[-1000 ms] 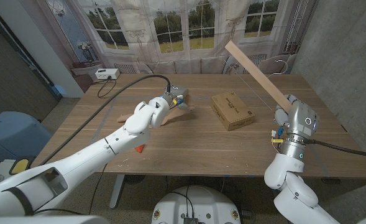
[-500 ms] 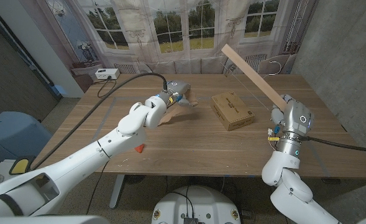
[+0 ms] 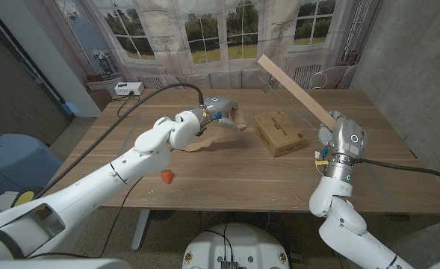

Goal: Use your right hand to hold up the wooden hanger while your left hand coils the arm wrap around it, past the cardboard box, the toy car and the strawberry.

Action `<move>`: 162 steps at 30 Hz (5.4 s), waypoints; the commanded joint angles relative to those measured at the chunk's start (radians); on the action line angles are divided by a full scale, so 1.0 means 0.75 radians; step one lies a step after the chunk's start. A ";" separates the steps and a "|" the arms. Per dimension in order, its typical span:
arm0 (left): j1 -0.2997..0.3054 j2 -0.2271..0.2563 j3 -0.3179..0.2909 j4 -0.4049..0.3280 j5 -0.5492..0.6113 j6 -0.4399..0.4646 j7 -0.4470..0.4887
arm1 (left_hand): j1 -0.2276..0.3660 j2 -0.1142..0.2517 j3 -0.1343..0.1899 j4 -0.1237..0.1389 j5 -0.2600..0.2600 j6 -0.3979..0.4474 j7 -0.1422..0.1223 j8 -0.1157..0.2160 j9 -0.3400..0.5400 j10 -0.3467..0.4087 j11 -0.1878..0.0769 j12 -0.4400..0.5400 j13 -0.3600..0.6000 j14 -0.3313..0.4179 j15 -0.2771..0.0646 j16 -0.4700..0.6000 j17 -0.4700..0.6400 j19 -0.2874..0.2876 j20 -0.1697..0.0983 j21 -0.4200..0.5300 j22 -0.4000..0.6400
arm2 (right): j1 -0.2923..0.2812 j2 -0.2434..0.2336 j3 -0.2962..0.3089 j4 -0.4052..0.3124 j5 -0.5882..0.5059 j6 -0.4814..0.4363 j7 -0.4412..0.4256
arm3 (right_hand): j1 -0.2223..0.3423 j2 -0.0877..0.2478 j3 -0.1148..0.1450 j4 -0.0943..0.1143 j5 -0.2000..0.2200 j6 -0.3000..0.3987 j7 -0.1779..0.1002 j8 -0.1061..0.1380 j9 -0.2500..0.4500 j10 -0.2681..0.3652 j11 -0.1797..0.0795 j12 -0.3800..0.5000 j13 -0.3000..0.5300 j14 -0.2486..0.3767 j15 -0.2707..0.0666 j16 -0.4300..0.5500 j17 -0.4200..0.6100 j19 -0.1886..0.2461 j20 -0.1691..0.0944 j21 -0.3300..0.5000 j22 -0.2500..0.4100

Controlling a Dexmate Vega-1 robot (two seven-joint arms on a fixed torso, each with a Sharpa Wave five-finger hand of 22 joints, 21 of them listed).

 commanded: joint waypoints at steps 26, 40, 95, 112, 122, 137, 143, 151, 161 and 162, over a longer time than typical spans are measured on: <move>-0.101 0.012 -0.101 0.174 -0.718 -0.541 -0.160 | 0.189 0.149 0.182 0.086 0.388 0.541 -0.138 0.205 0.107 0.484 -0.292 0.306 0.671 0.075 -0.040 0.017 0.036 -0.013 -0.005 0.112 0.041 | 0.156 -0.001 -0.117 0.091 0.004 -0.035 0.027 | -0.065 0.073 0.018 0.002 -0.003 0.017 0.007 0.032 -0.003 -0.032 -0.010 0.048 0.003 -0.001 -0.016 0.077 0.006 -0.023 -0.154 0.053 -0.027; -0.071 -0.056 -0.145 0.294 -0.844 -0.775 -0.024 | 0.183 0.140 0.194 0.091 0.434 0.537 -0.138 0.199 0.109 0.475 -0.288 0.292 0.677 0.062 -0.043 0.022 0.063 -0.035 -0.005 0.141 0.050 | 0.170 -0.005 -0.132 0.108 0.017 -0.031 0.029 | -0.067 0.072 0.022 0.002 -0.005 0.014 0.009 0.038 -0.011 -0.036 -0.010 0.063 0.002 0.000 -0.016 0.077 0.006 -0.031 -0.155 0.072 -0.041; -0.032 -0.196 -0.247 0.131 -0.560 -0.702 0.340 | 0.115 0.127 0.254 0.112 0.541 0.553 -0.170 0.150 0.048 0.492 -0.321 0.205 0.614 0.053 -0.070 -0.049 0.070 -0.088 -0.024 0.254 0.035 | 0.273 -0.082 -0.412 0.217 -0.366 -0.124 0.140 | -0.081 0.065 0.029 0.005 -0.009 0.001 -0.002 0.068 -0.026 -0.056 -0.013 0.081 -0.002 -0.010 -0.016 0.077 0.006 -0.072 -0.165 0.132 -0.078; -0.103 -0.254 -0.231 0.091 -0.333 -0.468 0.503 | 0.106 0.121 0.261 0.109 0.552 0.555 -0.177 0.150 0.051 0.500 -0.332 0.199 0.620 0.062 -0.081 -0.056 0.080 -0.088 -0.031 0.285 0.023 | 0.225 -0.087 -0.368 0.207 -0.350 -0.013 0.043 | -0.085 0.064 0.030 0.005 -0.009 -0.003 -0.001 0.077 -0.033 -0.058 -0.014 0.082 0.000 -0.016 -0.016 0.077 0.006 -0.079 -0.165 0.146 -0.087; -0.203 -0.269 -0.202 0.107 -0.280 -0.293 0.471 | 0.098 0.120 0.264 0.111 0.557 0.560 -0.182 0.149 0.048 0.501 -0.334 0.196 0.626 0.066 -0.086 -0.061 0.086 -0.091 -0.035 0.299 0.017 | 0.217 -0.090 -0.360 0.218 -0.363 0.014 0.033 | -0.088 0.064 0.031 0.005 -0.009 -0.005 -0.005 0.082 -0.038 -0.059 -0.015 0.083 0.000 -0.019 -0.016 0.077 0.006 -0.086 -0.164 0.155 -0.087; -0.380 -0.329 -0.122 0.217 -0.255 -0.136 0.465 | 0.095 0.117 0.270 0.107 0.563 0.562 -0.184 0.147 0.045 0.505 -0.333 0.189 0.626 0.068 -0.086 -0.068 0.094 -0.099 -0.037 0.319 0.006 | 0.220 -0.086 -0.352 0.234 -0.357 0.074 0.005 | -0.090 0.064 0.033 0.005 -0.008 -0.009 -0.004 0.087 -0.045 -0.060 -0.015 0.084 0.000 -0.021 -0.016 0.078 0.006 -0.087 -0.163 0.160 -0.095; -0.439 -0.351 -0.083 0.264 -0.252 -0.112 0.469 | 0.093 0.118 0.270 0.108 0.564 0.559 -0.184 0.147 0.048 0.503 -0.333 0.185 0.627 0.068 -0.089 -0.070 0.101 -0.102 -0.039 0.329 0.001 | 0.215 -0.092 -0.346 0.228 -0.343 0.138 -0.028 | -0.091 0.064 0.034 0.005 -0.008 -0.009 -0.004 0.091 -0.046 -0.061 -0.014 0.085 0.001 -0.022 -0.016 0.078 0.006 -0.089 -0.163 0.165 -0.092; -0.529 -0.400 -0.039 0.356 -0.282 -0.120 0.470 | 0.087 0.116 0.273 0.108 0.567 0.560 -0.190 0.143 0.042 0.503 -0.336 0.180 0.628 0.070 -0.088 -0.076 0.104 -0.104 -0.042 0.341 -0.006 | 0.229 -0.101 -0.374 0.231 -0.376 0.210 -0.037 | -0.092 0.064 0.035 0.005 -0.008 -0.011 -0.004 0.094 -0.047 -0.060 -0.014 0.086 0.001 -0.023 -0.016 0.078 0.006 -0.089 -0.164 0.166 -0.094; -0.612 -0.448 0.020 0.468 -0.350 -0.183 0.440 | 0.084 0.113 0.282 0.106 0.568 0.566 -0.195 0.135 0.025 0.513 -0.342 0.160 0.602 0.076 -0.096 -0.092 0.100 -0.109 -0.047 0.358 -0.016 | 0.239 -0.092 -0.382 0.248 -0.374 0.288 -0.048 | -0.093 0.064 0.036 0.004 -0.007 -0.012 -0.004 0.098 -0.050 -0.060 -0.014 0.087 0.001 -0.024 -0.016 0.078 0.006 -0.091 -0.164 0.167 -0.096; -0.620 -0.452 0.028 0.477 -0.349 -0.183 0.437 | 0.083 0.113 0.283 0.106 0.568 0.565 -0.195 0.135 0.026 0.510 -0.344 0.161 0.605 0.077 -0.096 -0.094 0.099 -0.109 -0.048 0.359 -0.017 | 0.240 -0.090 -0.381 0.250 -0.373 0.296 -0.053 | -0.094 0.064 0.036 0.004 -0.007 -0.012 -0.004 0.098 -0.051 -0.060 -0.014 0.087 0.001 -0.024 -0.016 0.078 0.006 -0.091 -0.164 0.167 -0.096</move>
